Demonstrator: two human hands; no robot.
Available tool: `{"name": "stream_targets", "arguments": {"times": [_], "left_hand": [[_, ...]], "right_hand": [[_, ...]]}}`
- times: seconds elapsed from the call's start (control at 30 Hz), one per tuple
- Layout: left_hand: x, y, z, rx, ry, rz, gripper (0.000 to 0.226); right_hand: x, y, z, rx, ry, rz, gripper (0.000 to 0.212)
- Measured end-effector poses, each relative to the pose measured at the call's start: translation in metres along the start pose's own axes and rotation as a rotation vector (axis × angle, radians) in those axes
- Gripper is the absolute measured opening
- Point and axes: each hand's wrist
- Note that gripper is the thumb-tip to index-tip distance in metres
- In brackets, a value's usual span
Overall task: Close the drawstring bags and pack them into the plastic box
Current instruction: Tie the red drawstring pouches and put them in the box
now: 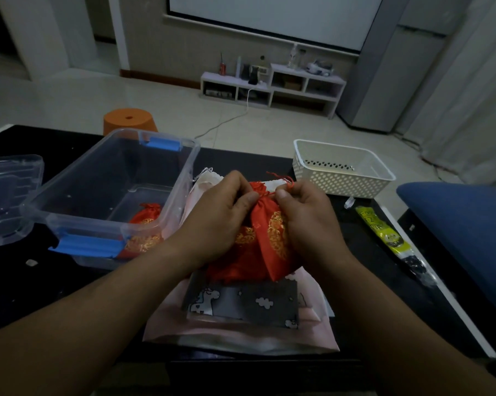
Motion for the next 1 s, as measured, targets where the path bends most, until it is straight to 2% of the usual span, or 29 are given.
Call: {"name": "stream_targets", "arguments": {"times": [0.17,0.37,0.47,0.53,0.6,0.67,0.7,0.77,0.87,1.0], "left_hand": [[-0.002,-0.003,-0.002,0.018,-0.041,-0.098,0.011],[-0.001,0.001,-0.005,-0.003,-0.071,-0.077,0.012],[-0.001,0.001,-0.003,0.006,-0.154,-0.098,0.016],[0.002,0.002,-0.003,-0.004,-0.258,-0.237,0.025],[0.008,0.003,-0.005,-0.052,-0.368,-0.336,0.046],[0.012,0.005,-0.008,-0.127,-0.412,-0.257,0.061],[0.013,0.005,-0.009,-0.152,-0.394,-0.196,0.060],[0.012,0.007,-0.010,-0.145,-0.313,-0.116,0.043],[0.016,-0.001,-0.013,-0.046,-0.252,-0.161,0.020],[0.031,-0.031,-0.011,0.095,-0.182,-0.191,0.023]], "right_hand": [[-0.002,-0.004,0.005,0.065,0.149,0.192,0.017],[-0.001,-0.008,0.006,0.056,0.049,0.131,0.012],[-0.002,-0.009,0.006,0.077,0.038,0.146,0.011],[-0.001,-0.010,0.006,0.094,-0.011,0.086,0.009],[0.000,-0.008,0.005,0.106,-0.059,0.035,0.008],[-0.001,-0.005,0.004,0.113,-0.100,0.005,0.007],[-0.002,-0.003,0.004,0.119,-0.125,-0.006,0.006],[-0.005,-0.002,0.003,0.131,-0.161,-0.030,0.005],[-0.011,0.002,0.003,0.103,-0.134,0.051,0.007],[-0.024,0.007,-0.006,-0.097,-0.039,0.185,0.024]]}}
Point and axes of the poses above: each hand's wrist, its own z-axis towards the middle knuckle, its own y-axis out of the palm, x = y × z, and after that the axes turned 1 degree about -z, right-handed
